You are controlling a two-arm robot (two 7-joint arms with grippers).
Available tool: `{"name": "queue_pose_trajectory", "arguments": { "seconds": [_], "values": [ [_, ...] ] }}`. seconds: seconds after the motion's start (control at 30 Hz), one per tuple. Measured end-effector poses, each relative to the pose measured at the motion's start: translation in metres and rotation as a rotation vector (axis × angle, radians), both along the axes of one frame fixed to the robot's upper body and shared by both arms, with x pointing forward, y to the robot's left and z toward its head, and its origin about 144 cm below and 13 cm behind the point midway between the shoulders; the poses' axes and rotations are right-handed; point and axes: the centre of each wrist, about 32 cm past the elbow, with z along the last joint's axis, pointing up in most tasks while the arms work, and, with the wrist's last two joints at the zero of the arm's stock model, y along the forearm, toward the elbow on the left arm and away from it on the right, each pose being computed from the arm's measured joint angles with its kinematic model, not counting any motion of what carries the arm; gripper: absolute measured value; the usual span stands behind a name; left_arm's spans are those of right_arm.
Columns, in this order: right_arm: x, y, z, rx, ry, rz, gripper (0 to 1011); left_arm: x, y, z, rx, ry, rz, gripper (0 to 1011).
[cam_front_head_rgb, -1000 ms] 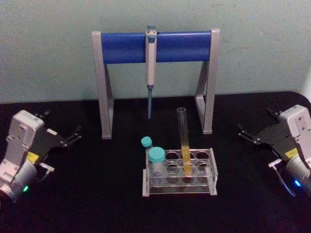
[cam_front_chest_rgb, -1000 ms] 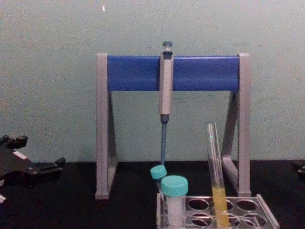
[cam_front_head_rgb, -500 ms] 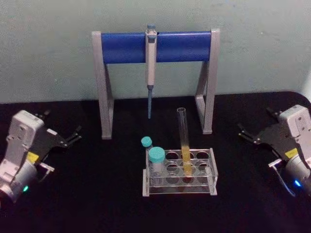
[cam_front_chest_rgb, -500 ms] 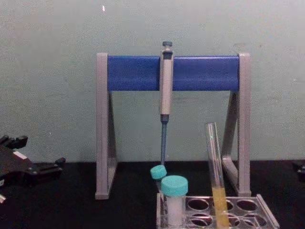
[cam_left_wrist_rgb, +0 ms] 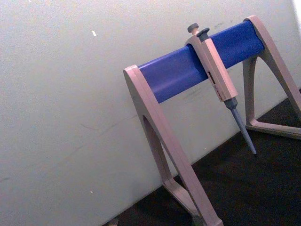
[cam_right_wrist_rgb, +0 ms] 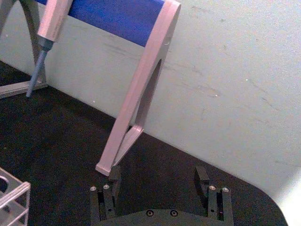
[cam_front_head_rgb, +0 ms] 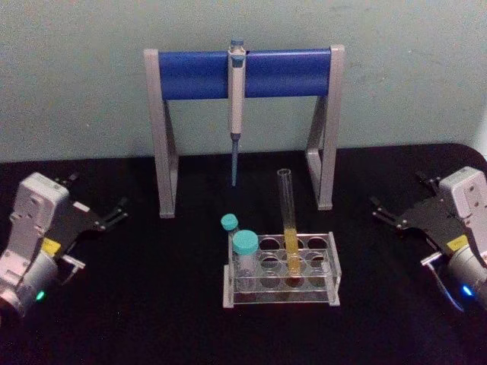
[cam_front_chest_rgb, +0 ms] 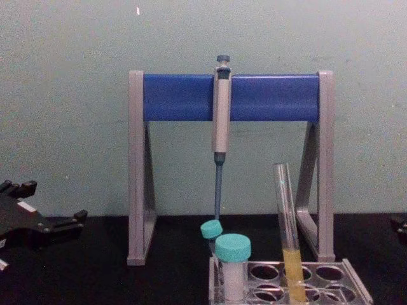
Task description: Pick up the test tube from the test tube rack, shake it, then place it back into the test tube rack.
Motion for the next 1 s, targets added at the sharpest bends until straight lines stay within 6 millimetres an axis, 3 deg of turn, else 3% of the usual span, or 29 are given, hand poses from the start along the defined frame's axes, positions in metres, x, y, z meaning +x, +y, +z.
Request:
{"name": "queue_pose_trajectory", "arguments": {
  "seconds": [0.73,1.0],
  "values": [
    [-0.024,0.014,0.029,0.141,0.161,0.176,1000,0.0,0.0,0.0,0.0,0.0,0.0,1010],
    [-0.022,0.023,0.039,0.193,0.234,0.268,1000,0.0,0.0,0.0,0.0,0.0,0.0,1010]
  ]
}}
